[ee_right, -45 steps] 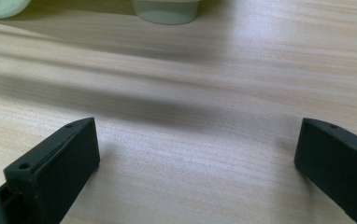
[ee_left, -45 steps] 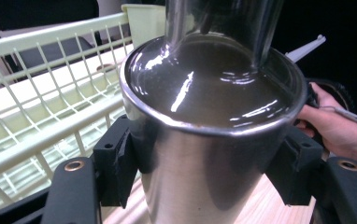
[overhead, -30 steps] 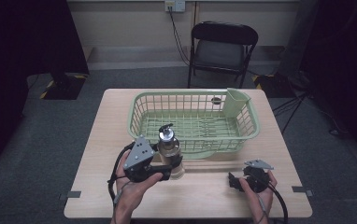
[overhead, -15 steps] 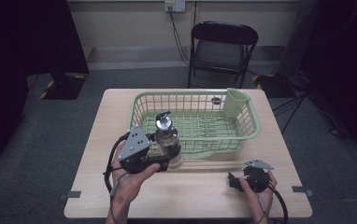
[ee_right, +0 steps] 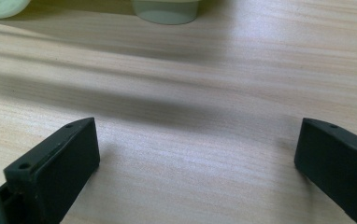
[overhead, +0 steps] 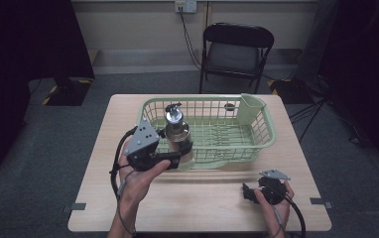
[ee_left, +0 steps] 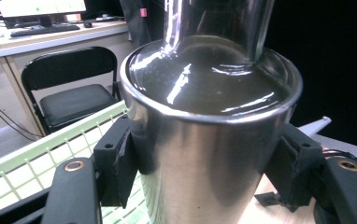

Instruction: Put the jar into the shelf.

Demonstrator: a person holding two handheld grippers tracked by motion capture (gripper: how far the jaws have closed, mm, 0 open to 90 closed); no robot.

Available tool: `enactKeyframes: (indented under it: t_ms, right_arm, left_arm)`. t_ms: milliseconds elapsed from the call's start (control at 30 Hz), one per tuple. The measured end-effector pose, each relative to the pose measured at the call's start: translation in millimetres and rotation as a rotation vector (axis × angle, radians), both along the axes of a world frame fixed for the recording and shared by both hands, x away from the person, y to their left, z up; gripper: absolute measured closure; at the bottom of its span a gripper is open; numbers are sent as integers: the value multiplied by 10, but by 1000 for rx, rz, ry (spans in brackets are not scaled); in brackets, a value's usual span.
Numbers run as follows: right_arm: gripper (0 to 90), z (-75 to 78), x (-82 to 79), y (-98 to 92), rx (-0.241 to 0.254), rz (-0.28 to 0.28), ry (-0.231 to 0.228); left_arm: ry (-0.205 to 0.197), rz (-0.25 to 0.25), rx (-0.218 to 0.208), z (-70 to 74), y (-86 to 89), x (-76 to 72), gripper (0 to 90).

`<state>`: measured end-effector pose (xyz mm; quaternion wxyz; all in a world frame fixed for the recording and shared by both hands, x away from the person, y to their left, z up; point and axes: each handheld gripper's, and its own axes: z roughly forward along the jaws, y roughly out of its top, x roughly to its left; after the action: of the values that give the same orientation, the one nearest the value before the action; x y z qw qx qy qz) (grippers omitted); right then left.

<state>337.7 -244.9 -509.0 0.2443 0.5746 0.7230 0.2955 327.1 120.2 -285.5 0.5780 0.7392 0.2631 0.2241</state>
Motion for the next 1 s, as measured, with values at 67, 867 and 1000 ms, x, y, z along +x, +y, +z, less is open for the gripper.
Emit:
enactKeyframes:
  t_ms: [67,867,1000]
  right_arm:
    - [0,0,0,0,0,0,0]
    - [0,0,0,0,0,0,0]
    - [0,0,0,0,0,0,0]
  left_arm:
    - [-1,2,3,12,3,36,347]
    - [12,26,94,195,-86,694,347]
    - [31,22,88,185,-125,831,348]
